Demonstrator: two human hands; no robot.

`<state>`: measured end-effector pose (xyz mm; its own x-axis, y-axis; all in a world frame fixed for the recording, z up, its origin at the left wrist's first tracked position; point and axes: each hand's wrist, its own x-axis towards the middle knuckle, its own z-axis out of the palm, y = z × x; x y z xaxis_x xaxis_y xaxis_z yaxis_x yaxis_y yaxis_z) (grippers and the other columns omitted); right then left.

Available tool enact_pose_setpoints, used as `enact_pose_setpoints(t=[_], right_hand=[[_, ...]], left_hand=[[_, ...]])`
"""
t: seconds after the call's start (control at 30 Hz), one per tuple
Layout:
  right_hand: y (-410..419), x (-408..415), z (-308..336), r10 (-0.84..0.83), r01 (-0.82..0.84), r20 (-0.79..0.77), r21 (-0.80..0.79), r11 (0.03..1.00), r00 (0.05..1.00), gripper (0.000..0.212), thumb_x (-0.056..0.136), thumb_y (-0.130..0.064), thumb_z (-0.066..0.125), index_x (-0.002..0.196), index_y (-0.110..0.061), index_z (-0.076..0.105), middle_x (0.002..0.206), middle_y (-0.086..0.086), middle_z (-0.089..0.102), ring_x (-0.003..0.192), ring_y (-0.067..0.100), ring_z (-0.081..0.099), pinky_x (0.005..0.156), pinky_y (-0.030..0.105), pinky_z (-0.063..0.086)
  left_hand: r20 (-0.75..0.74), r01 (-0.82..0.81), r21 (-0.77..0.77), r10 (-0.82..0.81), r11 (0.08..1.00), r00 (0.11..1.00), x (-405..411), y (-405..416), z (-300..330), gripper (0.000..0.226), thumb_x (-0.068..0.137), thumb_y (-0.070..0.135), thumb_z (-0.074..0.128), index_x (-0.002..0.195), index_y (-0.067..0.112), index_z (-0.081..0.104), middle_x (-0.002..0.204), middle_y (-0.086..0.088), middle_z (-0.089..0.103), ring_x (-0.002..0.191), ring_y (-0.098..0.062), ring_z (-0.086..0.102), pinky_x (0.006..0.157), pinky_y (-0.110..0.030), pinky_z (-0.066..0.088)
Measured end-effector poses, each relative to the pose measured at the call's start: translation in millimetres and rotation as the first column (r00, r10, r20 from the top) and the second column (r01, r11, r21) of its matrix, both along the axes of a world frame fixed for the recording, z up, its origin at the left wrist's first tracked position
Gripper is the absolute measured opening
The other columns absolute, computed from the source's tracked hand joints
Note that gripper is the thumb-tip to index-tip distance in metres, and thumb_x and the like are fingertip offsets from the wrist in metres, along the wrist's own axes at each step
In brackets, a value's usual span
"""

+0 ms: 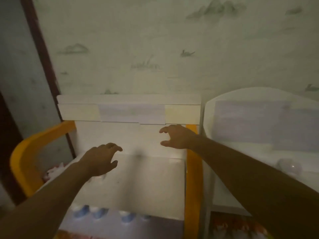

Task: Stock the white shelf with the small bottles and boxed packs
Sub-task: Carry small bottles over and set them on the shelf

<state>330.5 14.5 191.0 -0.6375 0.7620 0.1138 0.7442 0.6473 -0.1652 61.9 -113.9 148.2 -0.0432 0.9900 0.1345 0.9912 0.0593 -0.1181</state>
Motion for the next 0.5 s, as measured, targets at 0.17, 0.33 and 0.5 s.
enact_pose_setpoints(t=[0.17,0.33,0.5], right_hand=[[-8,-78,-20,0.068,-0.067,0.074,-0.027,0.997,0.995,0.058,0.089,-0.047,0.059,0.141,-0.028,0.043,0.145,0.002,0.048,0.131,0.025,0.045,0.108,0.042,0.039],[-5,-145,-41,0.176,-0.171,0.085,-0.067,0.983,0.981,0.057,0.091,-0.044,0.059,0.142,-0.025,0.043,0.144,0.003,0.049,0.131,0.025,0.045,0.108,0.040,0.038],[18,-200,-68,0.247,-0.238,0.067,-0.123,0.963,0.967,0.057,0.090,-0.045,0.060,0.142,-0.026,0.043,0.143,0.003,0.049,0.130,0.024,0.046,0.107,0.040,0.040]], left_hand=[[0.157,-0.162,-0.051,0.168,0.986,0.973,-73,-31,-30,0.053,0.091,0.042,0.057,0.141,0.032,0.040,0.148,0.005,0.042,0.126,-0.016,0.049,0.103,-0.033,0.041],[0.213,-0.217,-0.076,0.228,0.973,0.950,-110,-46,-65,0.047,0.096,0.039,0.051,0.141,0.031,0.040,0.149,0.005,0.041,0.129,-0.016,0.046,0.108,-0.032,0.039],[0.171,-0.258,-0.124,0.277,0.958,0.945,-151,-42,-85,0.054,0.090,0.041,0.058,0.140,0.035,0.038,0.149,0.008,0.041,0.118,-0.010,0.054,0.090,-0.022,0.047]])
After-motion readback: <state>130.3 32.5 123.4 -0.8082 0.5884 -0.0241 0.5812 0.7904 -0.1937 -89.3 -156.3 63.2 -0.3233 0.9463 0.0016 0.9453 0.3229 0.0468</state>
